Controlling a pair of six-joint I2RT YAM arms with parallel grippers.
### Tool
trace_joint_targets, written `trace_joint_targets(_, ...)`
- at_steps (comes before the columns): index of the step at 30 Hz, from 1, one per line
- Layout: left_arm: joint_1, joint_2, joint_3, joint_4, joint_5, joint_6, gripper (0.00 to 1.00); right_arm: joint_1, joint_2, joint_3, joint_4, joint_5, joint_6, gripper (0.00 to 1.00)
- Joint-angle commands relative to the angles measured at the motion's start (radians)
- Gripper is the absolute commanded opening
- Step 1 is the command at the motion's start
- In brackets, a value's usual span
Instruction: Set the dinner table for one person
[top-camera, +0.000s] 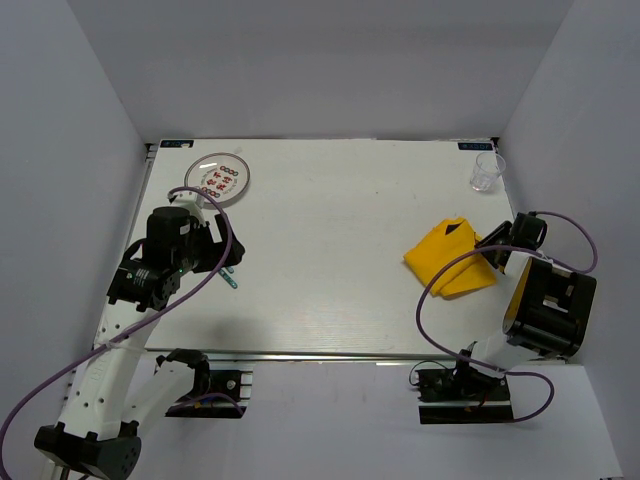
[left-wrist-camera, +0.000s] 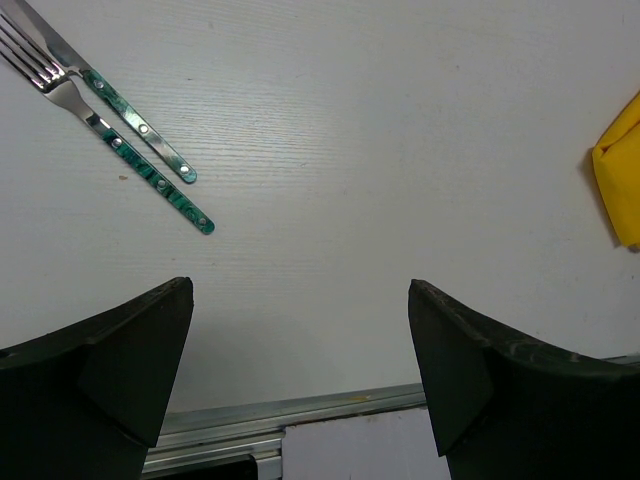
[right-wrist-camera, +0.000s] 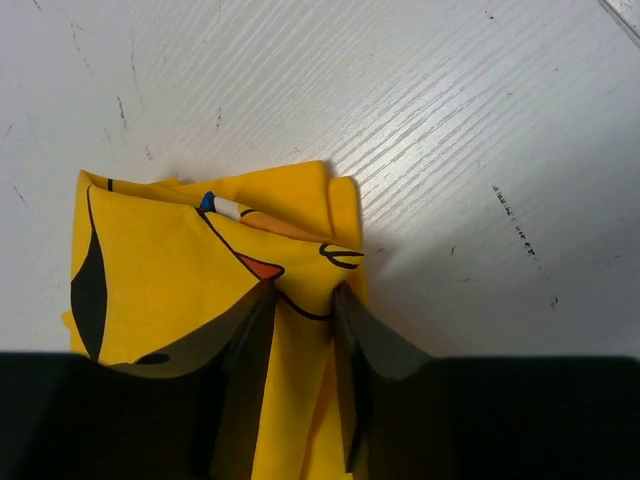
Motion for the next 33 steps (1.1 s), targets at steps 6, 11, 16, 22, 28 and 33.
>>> trace_joint_targets(6,-0.005,-0.005,0.006,0.015,0.008,0.01,0.98,0.013,-0.069,-0.011,0.085,-0.054,-0.01,0.0)
trace_joint_targets(11,-0.005,0.019,0.017,0.021,0.007,0.009,0.98,0.059,-0.208,-0.064,0.202,-0.221,-0.018,0.0)
trace_joint_targets(16,-0.005,0.069,0.055,0.015,-0.016,0.004,0.98,0.186,-0.355,-0.123,0.266,-0.482,0.022,0.0)
trace_joint_targets(22,-0.005,0.104,0.065,0.046,0.002,-0.011,0.98,0.347,-0.506,-0.273,0.329,-0.619,0.146,0.0)
trace_joint_targets(28,-0.005,0.151,0.039,0.119,0.093,-0.046,0.98,0.606,-0.575,-0.416,0.469,-0.729,0.338,0.0)
trace_joint_targets(33,-0.005,0.173,-0.007,0.222,0.191,-0.072,0.98,0.74,-0.659,-0.363,0.5,-0.79,0.42,0.67)
